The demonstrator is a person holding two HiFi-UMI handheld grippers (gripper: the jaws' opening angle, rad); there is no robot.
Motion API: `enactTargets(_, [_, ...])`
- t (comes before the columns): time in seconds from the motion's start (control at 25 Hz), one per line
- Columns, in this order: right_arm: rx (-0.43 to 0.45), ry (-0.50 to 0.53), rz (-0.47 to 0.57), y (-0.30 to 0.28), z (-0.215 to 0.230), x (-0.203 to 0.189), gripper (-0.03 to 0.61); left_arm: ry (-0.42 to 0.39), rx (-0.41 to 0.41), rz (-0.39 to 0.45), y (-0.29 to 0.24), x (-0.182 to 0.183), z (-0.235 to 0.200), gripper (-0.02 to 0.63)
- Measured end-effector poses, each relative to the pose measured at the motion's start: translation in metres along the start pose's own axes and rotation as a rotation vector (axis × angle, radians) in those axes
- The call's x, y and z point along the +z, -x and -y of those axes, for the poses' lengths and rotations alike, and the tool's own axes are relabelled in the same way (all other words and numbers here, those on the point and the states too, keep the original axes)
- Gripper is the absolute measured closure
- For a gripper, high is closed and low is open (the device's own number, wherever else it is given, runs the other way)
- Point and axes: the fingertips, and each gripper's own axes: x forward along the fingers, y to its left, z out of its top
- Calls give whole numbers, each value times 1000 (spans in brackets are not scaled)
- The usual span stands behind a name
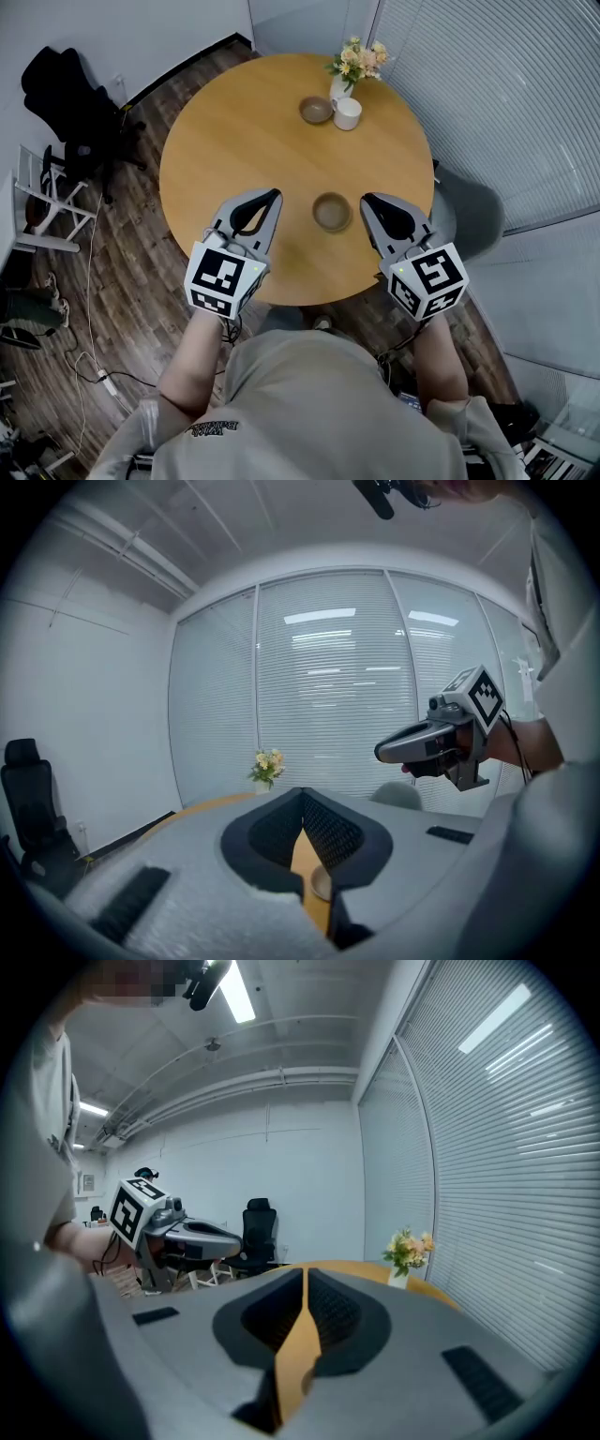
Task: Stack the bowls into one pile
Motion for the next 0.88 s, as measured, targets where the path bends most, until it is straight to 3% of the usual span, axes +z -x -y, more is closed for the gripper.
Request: enactTargets(0.88, [-3, 4, -58, -88, -5, 7, 543, 2, -73, -10, -22, -18, -75, 595])
